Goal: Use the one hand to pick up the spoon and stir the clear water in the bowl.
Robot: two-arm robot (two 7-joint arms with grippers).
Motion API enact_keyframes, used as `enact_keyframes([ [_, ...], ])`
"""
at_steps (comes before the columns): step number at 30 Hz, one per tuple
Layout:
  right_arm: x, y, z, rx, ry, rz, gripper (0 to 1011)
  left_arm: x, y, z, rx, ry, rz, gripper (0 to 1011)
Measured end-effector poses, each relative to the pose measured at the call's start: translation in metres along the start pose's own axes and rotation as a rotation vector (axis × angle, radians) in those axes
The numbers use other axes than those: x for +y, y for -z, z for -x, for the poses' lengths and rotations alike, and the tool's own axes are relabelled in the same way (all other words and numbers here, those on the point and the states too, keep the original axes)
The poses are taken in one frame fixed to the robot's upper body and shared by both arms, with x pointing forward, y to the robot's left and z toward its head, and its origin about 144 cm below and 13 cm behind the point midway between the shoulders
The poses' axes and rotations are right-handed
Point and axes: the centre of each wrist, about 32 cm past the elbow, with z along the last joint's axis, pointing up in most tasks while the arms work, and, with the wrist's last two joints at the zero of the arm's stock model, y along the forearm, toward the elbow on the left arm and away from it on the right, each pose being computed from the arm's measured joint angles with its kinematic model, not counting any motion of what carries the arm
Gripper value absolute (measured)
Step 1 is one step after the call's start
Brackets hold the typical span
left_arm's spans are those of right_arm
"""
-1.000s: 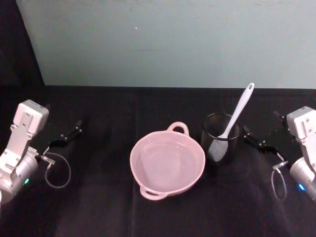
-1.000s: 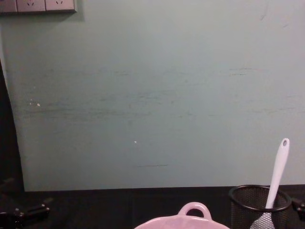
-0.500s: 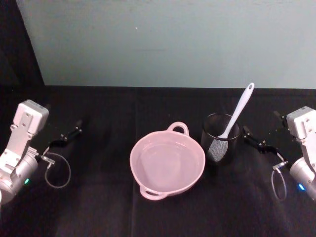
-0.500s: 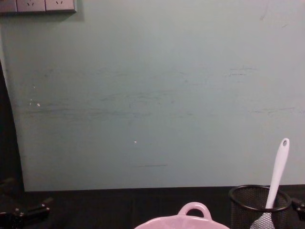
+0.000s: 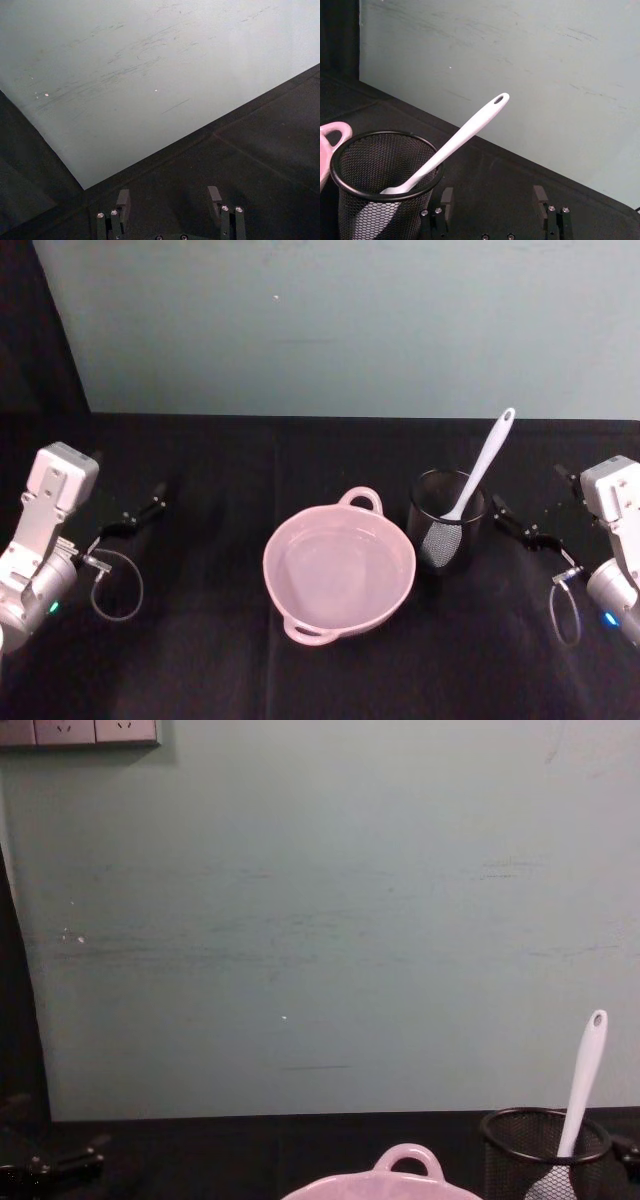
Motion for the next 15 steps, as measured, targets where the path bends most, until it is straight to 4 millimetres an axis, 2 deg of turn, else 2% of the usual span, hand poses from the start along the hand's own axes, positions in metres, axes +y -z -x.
enact_keyframes([
  [15, 0.0, 0.0, 0.0, 0.0, 0.0, 0.0, 1002, 0.0, 0.0, 0.0, 0.0, 0.0, 0.0, 1005],
])
